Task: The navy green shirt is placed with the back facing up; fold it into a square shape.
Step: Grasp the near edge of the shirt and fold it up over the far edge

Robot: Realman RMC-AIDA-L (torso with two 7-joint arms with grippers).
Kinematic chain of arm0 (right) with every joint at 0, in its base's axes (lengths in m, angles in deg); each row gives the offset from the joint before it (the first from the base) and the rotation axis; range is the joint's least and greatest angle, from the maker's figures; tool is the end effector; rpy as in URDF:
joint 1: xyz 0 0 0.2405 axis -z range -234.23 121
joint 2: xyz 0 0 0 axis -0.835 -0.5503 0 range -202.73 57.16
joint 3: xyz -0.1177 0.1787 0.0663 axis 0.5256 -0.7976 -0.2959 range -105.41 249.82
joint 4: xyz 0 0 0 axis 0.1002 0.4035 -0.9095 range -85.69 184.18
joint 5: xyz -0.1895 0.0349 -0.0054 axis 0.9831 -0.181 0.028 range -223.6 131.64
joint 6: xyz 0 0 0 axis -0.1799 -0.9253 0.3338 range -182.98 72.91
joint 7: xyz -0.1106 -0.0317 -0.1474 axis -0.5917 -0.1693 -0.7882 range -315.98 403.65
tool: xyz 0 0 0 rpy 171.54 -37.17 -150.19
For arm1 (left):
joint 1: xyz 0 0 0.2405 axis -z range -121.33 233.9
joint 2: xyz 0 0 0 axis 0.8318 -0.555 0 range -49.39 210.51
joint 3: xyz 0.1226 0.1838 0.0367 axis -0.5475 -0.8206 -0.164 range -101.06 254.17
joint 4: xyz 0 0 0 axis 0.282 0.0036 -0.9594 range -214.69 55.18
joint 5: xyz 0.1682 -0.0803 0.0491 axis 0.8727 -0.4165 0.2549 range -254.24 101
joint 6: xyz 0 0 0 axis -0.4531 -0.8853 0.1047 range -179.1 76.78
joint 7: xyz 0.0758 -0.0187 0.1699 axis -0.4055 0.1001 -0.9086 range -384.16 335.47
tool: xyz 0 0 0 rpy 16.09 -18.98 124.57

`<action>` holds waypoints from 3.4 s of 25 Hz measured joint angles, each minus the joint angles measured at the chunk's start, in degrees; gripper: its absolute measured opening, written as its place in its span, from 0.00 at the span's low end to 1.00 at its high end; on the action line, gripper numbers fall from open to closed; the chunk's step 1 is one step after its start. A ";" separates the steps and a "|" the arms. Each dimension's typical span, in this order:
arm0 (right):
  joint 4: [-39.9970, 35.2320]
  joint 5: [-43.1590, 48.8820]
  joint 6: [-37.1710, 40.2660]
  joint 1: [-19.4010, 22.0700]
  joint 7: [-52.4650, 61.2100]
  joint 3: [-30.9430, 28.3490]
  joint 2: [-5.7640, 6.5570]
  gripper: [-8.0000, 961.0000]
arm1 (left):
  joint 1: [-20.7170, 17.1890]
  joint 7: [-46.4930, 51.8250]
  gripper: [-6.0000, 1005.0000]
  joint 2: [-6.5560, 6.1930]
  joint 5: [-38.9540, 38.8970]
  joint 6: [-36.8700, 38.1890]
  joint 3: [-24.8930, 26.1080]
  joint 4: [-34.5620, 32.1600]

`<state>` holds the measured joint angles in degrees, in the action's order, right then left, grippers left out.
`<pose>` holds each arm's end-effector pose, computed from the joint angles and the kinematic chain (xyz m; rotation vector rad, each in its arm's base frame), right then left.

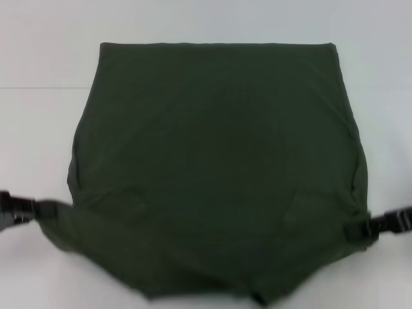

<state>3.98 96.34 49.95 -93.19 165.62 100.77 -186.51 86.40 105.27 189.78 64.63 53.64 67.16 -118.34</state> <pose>0.2391 0.2995 0.0219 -2.6613 1.5851 0.2726 -0.2821 0.2889 0.0647 -2.1647 -1.9709 -0.7145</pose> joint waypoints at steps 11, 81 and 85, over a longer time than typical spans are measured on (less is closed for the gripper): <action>0.98 -13.79 -14.09 2.84 -2.63 -2.19 -1.24 0.08 | 0.65 -2.68 0.13 2.51 -12.31 -12.06 0.02 3.20; 16.55 -27.66 -58.36 -3.06 -26.94 -0.18 -6.23 0.10 | 10.84 -43.46 0.15 14.78 -39.57 -55.18 -7.14 12.18; 17.24 -27.66 -59.54 -3.24 -27.18 -0.07 -6.25 0.10 | 10.95 -48.44 0.16 14.79 -41.85 -55.34 -7.06 13.93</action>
<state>21.22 68.68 -9.59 -96.43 138.44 100.70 -192.76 97.35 56.84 204.57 22.78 -1.70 60.11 -104.41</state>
